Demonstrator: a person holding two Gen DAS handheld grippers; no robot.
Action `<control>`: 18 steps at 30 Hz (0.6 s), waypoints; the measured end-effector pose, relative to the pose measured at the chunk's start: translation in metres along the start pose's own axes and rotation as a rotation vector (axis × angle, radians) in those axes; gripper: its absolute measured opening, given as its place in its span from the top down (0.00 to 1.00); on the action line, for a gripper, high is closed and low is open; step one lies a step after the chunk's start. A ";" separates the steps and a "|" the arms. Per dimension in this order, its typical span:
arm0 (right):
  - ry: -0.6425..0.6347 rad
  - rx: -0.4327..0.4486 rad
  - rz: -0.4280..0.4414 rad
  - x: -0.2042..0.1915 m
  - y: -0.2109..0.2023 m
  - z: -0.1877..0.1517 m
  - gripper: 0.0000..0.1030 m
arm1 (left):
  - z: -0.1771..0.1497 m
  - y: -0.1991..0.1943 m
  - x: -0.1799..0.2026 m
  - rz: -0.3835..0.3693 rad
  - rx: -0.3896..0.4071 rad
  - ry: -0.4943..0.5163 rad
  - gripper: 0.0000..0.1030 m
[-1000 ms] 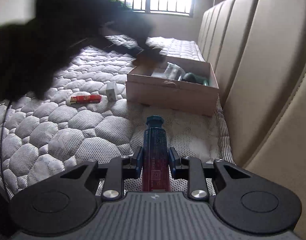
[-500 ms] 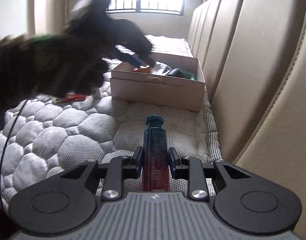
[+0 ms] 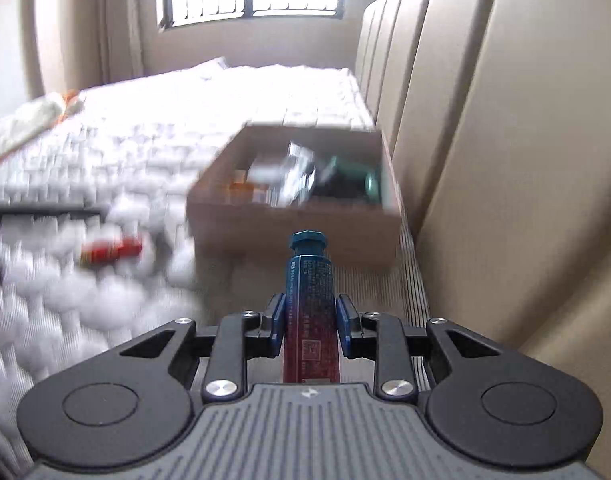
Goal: Organize rigid objects
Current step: 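Lower the red-blue tube into the pink box and open the right tool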
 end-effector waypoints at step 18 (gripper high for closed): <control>-0.056 0.135 -0.020 -0.050 0.020 0.066 0.20 | -0.026 -0.003 -0.043 0.041 -0.027 0.017 0.76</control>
Point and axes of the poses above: each gripper's, at about its wrist camera, not at the fingertips, and y roughly the way its jaws point, x to its right, z to its top, the point moved 7 cm from there along y, roughly the way its jaws point, and after that the axes turned 14 degrees about -x, right-handed, at the moved point
